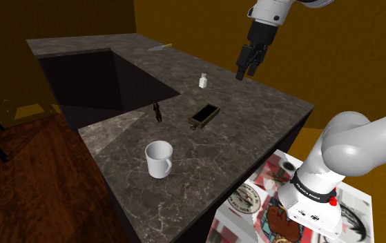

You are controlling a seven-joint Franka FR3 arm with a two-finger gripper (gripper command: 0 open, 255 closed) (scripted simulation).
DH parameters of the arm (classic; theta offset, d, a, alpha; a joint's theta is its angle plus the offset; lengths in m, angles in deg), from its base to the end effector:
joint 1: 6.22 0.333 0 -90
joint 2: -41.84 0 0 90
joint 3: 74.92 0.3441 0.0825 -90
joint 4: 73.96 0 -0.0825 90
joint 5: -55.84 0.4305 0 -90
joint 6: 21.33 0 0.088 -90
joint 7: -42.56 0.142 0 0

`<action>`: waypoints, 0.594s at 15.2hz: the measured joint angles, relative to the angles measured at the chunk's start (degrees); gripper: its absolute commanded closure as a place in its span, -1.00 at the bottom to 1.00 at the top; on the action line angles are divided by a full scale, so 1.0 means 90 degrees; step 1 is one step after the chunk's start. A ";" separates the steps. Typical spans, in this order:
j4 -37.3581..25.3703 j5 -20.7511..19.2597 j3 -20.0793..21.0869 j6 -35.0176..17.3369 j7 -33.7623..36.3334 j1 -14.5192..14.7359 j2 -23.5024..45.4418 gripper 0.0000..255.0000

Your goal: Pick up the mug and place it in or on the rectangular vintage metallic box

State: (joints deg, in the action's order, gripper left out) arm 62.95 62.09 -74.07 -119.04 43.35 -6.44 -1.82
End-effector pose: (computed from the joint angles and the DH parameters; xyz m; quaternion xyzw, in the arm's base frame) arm 0.3553 0.0188 0.5627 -0.9980 0.0084 -0.0383 0.0496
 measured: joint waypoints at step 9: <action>0.0097 0.0384 0.0791 -0.0839 0.0737 0.0285 0.0932 -1.00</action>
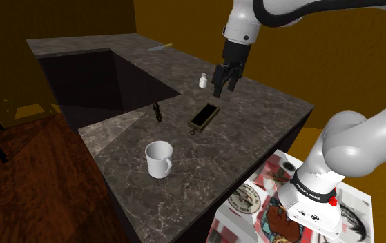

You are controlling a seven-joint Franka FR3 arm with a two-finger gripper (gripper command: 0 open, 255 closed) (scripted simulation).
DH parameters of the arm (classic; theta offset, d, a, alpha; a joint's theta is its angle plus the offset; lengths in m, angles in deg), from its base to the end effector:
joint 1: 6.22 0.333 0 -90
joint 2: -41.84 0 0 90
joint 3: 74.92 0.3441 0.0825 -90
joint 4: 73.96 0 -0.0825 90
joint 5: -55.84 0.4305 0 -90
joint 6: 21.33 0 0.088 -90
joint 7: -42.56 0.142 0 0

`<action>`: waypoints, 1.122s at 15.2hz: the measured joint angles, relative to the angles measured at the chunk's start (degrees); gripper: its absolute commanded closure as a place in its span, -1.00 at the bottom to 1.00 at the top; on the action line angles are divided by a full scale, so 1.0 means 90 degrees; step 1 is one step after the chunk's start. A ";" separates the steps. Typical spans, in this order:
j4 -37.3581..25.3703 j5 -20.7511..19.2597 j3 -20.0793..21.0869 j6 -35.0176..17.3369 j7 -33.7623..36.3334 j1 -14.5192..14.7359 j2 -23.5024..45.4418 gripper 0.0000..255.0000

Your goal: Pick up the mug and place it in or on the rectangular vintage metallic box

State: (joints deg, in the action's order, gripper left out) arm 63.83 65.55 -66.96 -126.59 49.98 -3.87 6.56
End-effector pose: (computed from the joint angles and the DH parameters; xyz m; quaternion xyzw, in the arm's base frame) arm 0.3927 0.0950 0.5089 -0.9988 0.0070 -0.0162 0.0449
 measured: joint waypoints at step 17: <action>-0.1345 -0.0231 0.1662 -0.1786 0.2066 0.0488 0.3625 -1.00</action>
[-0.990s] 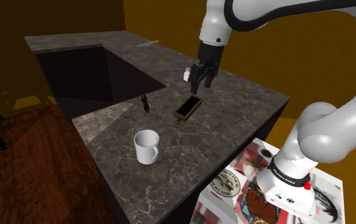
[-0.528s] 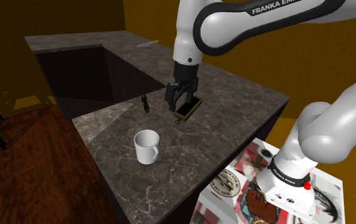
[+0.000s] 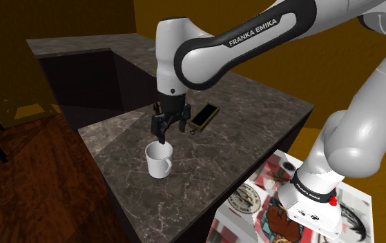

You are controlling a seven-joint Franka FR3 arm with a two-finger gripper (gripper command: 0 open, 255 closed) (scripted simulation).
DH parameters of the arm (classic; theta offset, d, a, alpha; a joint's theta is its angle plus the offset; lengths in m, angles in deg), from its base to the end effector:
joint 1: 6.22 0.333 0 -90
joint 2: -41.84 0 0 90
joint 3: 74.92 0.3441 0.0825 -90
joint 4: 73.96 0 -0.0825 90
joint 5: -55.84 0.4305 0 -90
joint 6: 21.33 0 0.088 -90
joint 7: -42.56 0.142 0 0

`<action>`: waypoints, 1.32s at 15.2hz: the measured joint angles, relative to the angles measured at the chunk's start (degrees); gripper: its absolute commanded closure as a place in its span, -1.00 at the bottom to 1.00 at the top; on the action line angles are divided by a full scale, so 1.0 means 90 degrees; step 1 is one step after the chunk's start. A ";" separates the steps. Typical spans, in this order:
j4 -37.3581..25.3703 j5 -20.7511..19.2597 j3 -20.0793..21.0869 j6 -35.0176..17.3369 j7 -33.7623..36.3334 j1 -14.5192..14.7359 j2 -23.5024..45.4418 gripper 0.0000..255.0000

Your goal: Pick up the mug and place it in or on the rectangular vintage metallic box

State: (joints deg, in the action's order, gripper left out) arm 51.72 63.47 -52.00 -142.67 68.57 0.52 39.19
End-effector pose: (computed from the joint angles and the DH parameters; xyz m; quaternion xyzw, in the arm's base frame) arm 0.4786 0.2846 0.3689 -0.9987 0.0041 0.0364 0.0342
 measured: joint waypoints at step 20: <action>0.0086 -0.0264 0.0115 -0.0738 0.0326 0.0119 0.0749 1.00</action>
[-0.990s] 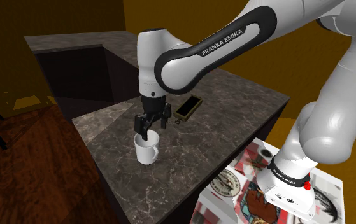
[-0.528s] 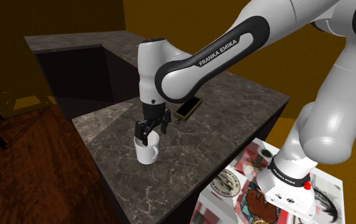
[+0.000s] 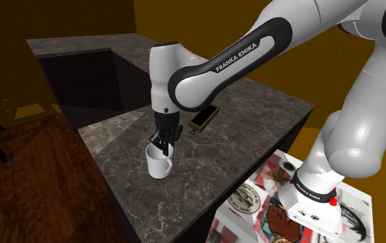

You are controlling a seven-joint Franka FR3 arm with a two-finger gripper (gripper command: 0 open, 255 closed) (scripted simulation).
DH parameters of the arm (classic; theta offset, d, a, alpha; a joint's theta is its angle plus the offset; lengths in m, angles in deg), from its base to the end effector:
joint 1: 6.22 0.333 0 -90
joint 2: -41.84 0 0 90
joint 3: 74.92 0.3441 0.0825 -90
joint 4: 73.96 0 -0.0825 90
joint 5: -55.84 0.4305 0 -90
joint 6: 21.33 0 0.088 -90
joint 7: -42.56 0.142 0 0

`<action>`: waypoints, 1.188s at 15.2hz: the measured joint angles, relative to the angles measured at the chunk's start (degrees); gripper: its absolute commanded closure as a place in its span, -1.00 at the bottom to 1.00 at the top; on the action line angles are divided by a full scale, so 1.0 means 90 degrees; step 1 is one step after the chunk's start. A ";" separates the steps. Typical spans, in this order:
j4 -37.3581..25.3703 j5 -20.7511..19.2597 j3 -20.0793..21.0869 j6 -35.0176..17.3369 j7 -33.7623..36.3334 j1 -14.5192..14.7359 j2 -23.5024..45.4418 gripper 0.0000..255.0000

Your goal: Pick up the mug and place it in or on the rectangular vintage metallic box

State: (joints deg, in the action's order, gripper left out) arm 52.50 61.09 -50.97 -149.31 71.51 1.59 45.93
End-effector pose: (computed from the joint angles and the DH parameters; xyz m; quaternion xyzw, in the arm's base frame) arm 0.4813 0.3043 0.3112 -0.9985 0.0046 0.0423 0.0332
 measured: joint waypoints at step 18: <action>-0.0452 0.0172 -0.0012 0.0908 -0.0066 -0.0035 -0.0488 1.00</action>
State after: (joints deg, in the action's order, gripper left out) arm 48.43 62.64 -51.07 -141.14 70.91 1.28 41.54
